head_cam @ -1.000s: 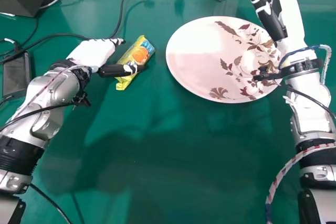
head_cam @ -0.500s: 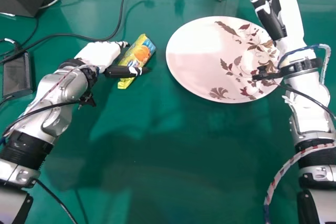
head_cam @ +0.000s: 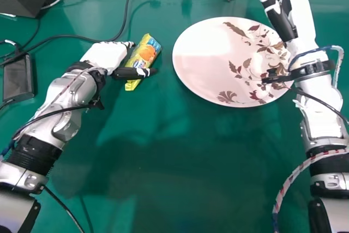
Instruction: Pick up biscuit and place it in the plate
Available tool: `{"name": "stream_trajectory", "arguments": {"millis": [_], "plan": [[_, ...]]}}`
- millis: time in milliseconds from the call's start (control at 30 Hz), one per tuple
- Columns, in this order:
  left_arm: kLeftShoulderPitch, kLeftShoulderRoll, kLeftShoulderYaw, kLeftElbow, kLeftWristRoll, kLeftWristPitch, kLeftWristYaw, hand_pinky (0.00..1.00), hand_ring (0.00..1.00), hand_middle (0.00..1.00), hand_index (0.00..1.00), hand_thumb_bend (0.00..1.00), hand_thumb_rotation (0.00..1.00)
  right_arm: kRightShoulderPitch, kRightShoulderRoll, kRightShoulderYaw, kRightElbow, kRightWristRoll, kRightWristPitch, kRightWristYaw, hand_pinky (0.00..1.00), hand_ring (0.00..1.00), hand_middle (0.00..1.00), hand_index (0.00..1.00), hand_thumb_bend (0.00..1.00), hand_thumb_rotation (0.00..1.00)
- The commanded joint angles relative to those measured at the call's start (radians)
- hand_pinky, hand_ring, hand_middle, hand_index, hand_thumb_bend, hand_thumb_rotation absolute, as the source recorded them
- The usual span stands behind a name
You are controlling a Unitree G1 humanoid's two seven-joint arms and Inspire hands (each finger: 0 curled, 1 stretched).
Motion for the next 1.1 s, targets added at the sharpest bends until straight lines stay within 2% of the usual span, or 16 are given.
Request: {"name": "stream_trajectory", "arguments": {"millis": [0, 367, 633, 800, 1000, 1067], "plan": [[-0.01, -0.001, -0.018, 0.01, 0.007, -0.002, -0.005, 1.0, 1.0, 1.0, 1.0, 1.0, 0.87, 0.021, 0.002, -0.003, -0.02, 0.0, 0.006, -0.008, 0.86, 1.0, 1.0, 1.0, 1.0, 0.41], [-0.016, 0.017, -0.051, 0.013, 0.049, 0.001, -0.014, 1.0, 1.0, 1.0, 1.0, 1.0, 0.86, 0.036, 0.005, -0.006, -0.06, -0.008, 0.023, -0.033, 0.86, 1.0, 1.0, 1.0, 1.0, 0.35], [-0.016, 0.016, -0.071, 0.015, 0.107, 0.023, -0.008, 0.97, 1.0, 1.0, 1.0, 1.0, 0.79, 0.035, 0.008, -0.011, -0.051, 0.003, 0.006, -0.034, 0.85, 1.0, 1.0, 1.0, 1.0, 0.27], [-0.022, 0.011, -0.074, 0.036, 0.116, 0.031, -0.009, 0.95, 1.0, 1.0, 1.0, 1.0, 0.79, 0.039, 0.011, -0.016, -0.061, 0.004, 0.006, -0.041, 0.85, 1.0, 1.0, 1.0, 1.0, 0.21], [-0.029, 0.014, -0.083, 0.067, 0.131, 0.033, 0.009, 0.95, 1.0, 1.0, 1.0, 1.0, 0.8, 0.048, 0.007, -0.019, -0.081, 0.004, 0.022, -0.042, 0.83, 1.0, 1.0, 1.0, 1.0, 0.25], [-0.027, 0.011, -0.078, 0.075, 0.128, 0.032, 0.021, 0.95, 1.0, 1.0, 1.0, 1.0, 0.8, 0.051, 0.007, -0.02, -0.086, 0.001, 0.025, -0.044, 0.82, 1.0, 1.0, 1.0, 1.0, 0.23]]}}
